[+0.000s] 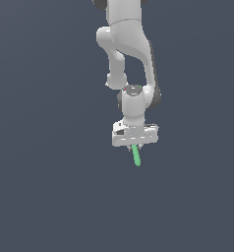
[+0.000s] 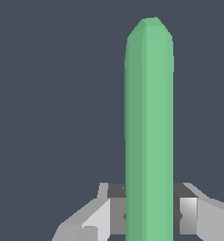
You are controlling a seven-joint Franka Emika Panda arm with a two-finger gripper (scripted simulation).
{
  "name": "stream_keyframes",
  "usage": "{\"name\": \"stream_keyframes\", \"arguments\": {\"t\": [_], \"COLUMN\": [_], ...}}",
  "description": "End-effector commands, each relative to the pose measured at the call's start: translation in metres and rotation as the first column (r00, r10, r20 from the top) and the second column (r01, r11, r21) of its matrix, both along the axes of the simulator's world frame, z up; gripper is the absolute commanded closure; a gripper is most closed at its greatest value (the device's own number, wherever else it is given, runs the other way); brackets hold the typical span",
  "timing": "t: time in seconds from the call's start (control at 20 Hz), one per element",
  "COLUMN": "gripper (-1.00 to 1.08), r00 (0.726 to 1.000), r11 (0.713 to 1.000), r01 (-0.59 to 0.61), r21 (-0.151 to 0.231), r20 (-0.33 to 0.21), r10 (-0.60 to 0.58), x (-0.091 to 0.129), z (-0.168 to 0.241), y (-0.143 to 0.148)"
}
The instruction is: Pick up the object and move it to a goal position.
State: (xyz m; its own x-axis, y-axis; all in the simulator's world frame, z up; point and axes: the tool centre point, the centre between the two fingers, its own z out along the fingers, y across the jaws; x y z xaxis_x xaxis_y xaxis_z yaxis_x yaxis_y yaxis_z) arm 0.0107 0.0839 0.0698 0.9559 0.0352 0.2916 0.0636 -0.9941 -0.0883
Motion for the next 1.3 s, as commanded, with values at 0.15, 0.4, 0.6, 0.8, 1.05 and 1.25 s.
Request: {"name": "stream_keyframes", "arguments": {"t": [0.15,0.4,0.6,0.8,1.05,1.25], "gripper": [1.08,1.08,1.08,1.08,1.08,1.08], "r00": [0.985,0.948,0.912,0.87,0.811,0.758], "r11": [0.997,0.991,0.984,0.976,0.965,0.954], "r01": [-0.059,-0.115,-0.154,-0.192,-0.238,-0.275], "r21": [0.044,0.074,0.09,0.101,0.111,0.114], "r20": [0.168,0.306,0.397,0.478,0.569,0.636], "r10": [0.051,0.087,0.107,0.122,0.135,0.143], "x": [0.045,0.076,0.093,0.105,0.116,0.121], "z": [0.045,0.089,0.122,0.153,0.192,0.223], "y": [0.014,0.027,0.035,0.042,0.051,0.056]}}
